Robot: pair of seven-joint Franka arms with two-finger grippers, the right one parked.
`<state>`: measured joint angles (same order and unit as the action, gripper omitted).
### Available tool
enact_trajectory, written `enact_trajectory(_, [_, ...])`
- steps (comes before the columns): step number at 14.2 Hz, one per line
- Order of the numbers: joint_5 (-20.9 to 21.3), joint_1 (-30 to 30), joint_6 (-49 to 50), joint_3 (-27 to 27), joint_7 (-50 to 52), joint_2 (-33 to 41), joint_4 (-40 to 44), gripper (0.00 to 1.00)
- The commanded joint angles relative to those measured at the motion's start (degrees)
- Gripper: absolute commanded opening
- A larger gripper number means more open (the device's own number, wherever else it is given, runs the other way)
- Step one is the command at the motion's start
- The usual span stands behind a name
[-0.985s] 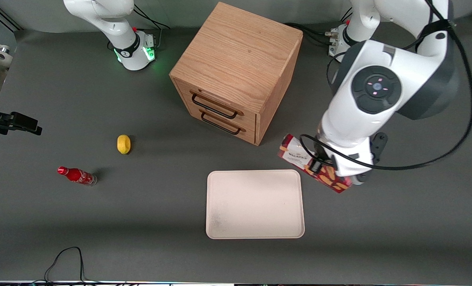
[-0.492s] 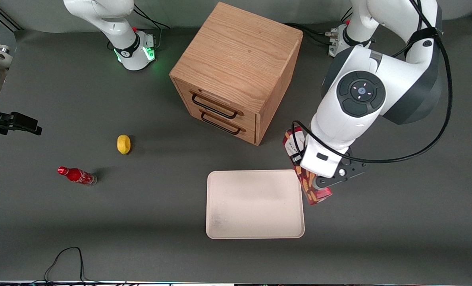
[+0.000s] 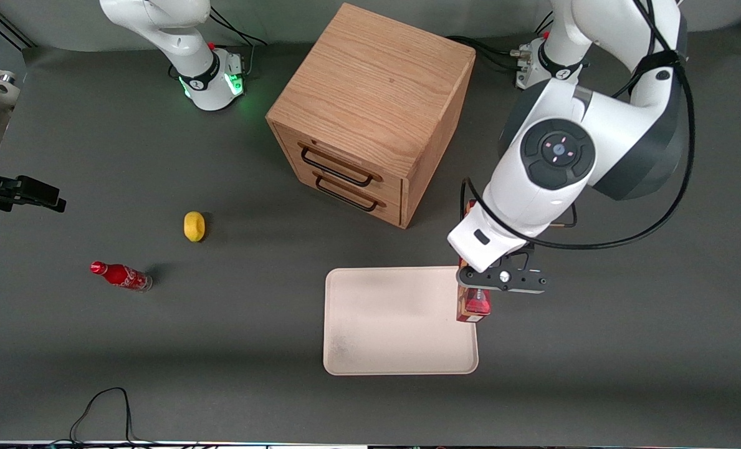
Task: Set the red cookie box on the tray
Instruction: 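Lower the held box onto the tray's edge area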
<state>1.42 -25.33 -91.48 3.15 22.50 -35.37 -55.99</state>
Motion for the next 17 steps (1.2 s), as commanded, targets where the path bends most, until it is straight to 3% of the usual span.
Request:
enact_trajectory(1, [-0.6, -0.4, -3.8, -0.4, -0.4, -3.5, -1.3, 0.0])
enact_trajectory(9, [-0.7, 0.7, -21.6, -0.5, 4.9, -11.2, -8.6, 0.0])
enact_trajectory(17, [-0.6, 2.1, -27.7, -0.6, 5.3, -15.8, -8.6, 0.0])
